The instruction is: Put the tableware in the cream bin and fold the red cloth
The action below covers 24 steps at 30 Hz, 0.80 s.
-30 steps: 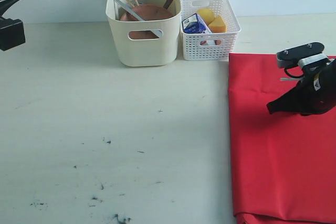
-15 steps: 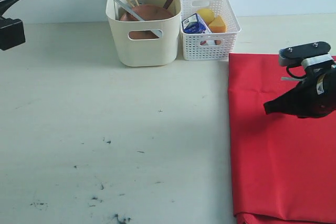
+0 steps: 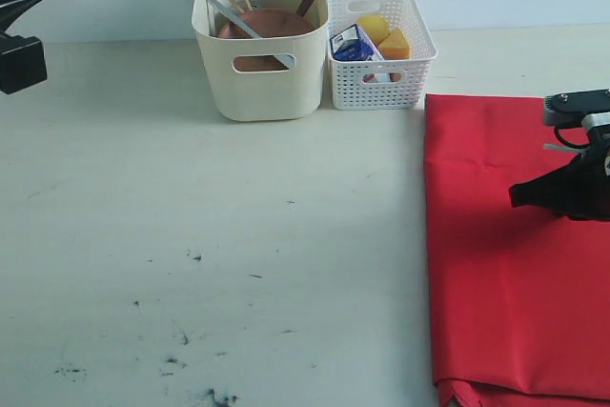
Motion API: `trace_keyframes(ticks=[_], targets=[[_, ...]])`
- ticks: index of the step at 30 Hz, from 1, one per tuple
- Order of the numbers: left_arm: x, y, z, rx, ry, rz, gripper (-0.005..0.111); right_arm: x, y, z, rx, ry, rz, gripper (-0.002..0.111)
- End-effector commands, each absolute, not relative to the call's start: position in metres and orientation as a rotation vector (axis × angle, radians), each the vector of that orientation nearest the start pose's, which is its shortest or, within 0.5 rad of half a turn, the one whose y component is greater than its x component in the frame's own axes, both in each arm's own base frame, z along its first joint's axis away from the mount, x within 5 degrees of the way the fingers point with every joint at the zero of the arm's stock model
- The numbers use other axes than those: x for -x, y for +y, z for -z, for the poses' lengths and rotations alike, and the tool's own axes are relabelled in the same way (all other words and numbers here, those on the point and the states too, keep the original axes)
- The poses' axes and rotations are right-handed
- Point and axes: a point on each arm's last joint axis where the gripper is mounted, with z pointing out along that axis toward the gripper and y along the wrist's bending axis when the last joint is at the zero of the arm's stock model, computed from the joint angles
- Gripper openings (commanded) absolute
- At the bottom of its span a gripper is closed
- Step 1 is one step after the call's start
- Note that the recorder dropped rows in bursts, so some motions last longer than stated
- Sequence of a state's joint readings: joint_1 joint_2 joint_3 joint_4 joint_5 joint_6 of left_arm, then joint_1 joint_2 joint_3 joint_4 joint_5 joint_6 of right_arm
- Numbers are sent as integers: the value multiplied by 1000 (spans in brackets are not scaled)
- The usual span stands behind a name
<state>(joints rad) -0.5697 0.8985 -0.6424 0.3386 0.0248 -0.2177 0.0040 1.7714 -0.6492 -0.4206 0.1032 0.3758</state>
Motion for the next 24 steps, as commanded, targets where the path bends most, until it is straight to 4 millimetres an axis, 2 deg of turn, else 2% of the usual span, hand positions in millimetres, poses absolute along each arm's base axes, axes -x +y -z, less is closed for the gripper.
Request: trace_keyframes(ticks=[1, 7, 14, 24], targets=[[-164, -104, -330, -582, 1665, 331, 1, -282, -3, -104, 58, 2677, 54, 0], [-164, -104, -330, -573, 1673, 338, 1, -291, -5, -107, 44, 2598, 18, 0], [-164, -104, -330, -573, 1679, 335, 1, -318, -11, -95, 23, 2633, 46, 0], [-164, -104, -329, -570, 1685, 336, 1, -388, -18, -92, 21, 2620, 126, 0]])
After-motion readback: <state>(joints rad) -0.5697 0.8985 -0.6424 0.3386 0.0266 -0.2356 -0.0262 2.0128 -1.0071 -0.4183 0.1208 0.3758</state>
